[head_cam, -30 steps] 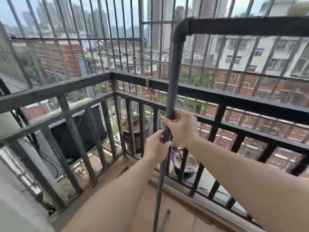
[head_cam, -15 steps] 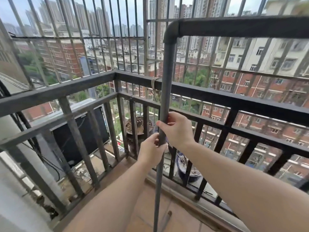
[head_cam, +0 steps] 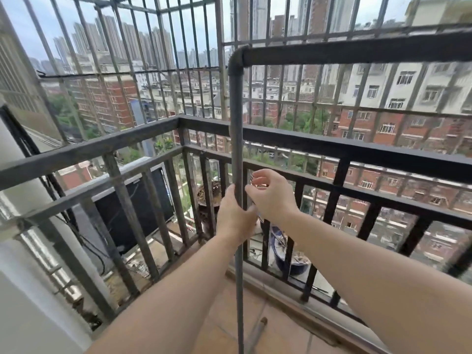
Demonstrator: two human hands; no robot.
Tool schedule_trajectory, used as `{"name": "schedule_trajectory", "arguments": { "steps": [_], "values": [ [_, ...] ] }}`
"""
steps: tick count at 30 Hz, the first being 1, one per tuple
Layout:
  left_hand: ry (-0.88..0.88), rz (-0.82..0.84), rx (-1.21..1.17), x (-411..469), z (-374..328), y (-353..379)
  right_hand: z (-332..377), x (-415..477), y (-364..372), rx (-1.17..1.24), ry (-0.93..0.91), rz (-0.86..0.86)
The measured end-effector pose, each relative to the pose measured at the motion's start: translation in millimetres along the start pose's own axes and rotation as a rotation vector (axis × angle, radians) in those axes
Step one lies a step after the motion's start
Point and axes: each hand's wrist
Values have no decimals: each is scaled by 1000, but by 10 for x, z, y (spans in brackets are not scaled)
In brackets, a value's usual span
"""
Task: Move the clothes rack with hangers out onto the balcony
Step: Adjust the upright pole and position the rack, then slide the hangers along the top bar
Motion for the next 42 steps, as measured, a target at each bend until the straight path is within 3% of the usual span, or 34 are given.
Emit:
{"name": "schedule_trajectory", "arguments": {
  "steps": [8, 18, 33, 42],
  "values": [
    [137, 122, 173, -750, -588, 487, -270, -633, -1101, -12, -16, -99],
    [451, 504, 86, -1826, -1585, 2010, -913, -1614, -3020, -190, 116, -421],
    [658, 1089, -119, -3670, -2303, 3948, -1484, -3871, -4993, -501, 623, -954],
    [667, 1325, -151, -5085, -2735, 4731, -1723, -5114, -5929, -538, 764, -1203]
  ]
}}
Point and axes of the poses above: each hand's wrist, its own x-axis towards the middle knuckle, its own y-axis out of the palm, z = x × y, and after that the axes turned 7 degrees about -x, right-handed
